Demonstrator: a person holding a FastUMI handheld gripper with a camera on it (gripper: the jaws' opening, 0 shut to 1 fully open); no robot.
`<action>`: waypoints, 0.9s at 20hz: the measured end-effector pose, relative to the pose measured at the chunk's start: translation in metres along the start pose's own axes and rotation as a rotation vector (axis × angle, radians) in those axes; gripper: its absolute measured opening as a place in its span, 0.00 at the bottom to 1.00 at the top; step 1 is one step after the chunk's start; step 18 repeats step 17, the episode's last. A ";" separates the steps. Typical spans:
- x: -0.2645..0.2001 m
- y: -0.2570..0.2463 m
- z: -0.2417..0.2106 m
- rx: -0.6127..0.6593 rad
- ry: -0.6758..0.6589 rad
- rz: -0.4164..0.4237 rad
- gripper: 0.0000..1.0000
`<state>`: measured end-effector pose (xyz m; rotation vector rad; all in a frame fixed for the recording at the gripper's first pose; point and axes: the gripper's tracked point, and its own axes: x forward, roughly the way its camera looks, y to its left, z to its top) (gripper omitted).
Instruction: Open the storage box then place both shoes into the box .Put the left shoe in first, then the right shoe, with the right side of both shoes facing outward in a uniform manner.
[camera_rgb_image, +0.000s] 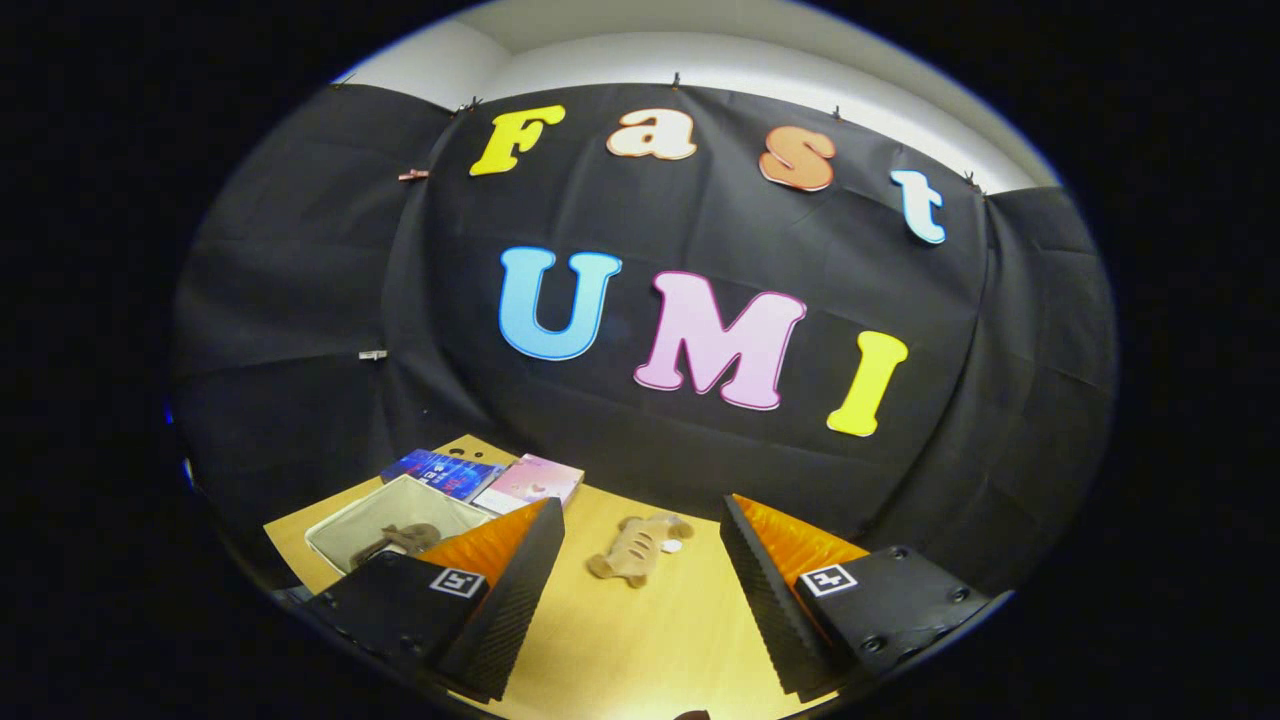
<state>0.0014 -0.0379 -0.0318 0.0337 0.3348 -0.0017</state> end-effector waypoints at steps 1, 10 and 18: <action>-0.007 -0.014 -0.001 0.001 -0.015 -0.014 0.98; -0.038 -0.073 -0.026 0.066 -0.064 -0.038 0.98; -0.037 -0.075 -0.038 0.066 -0.065 0.047 0.98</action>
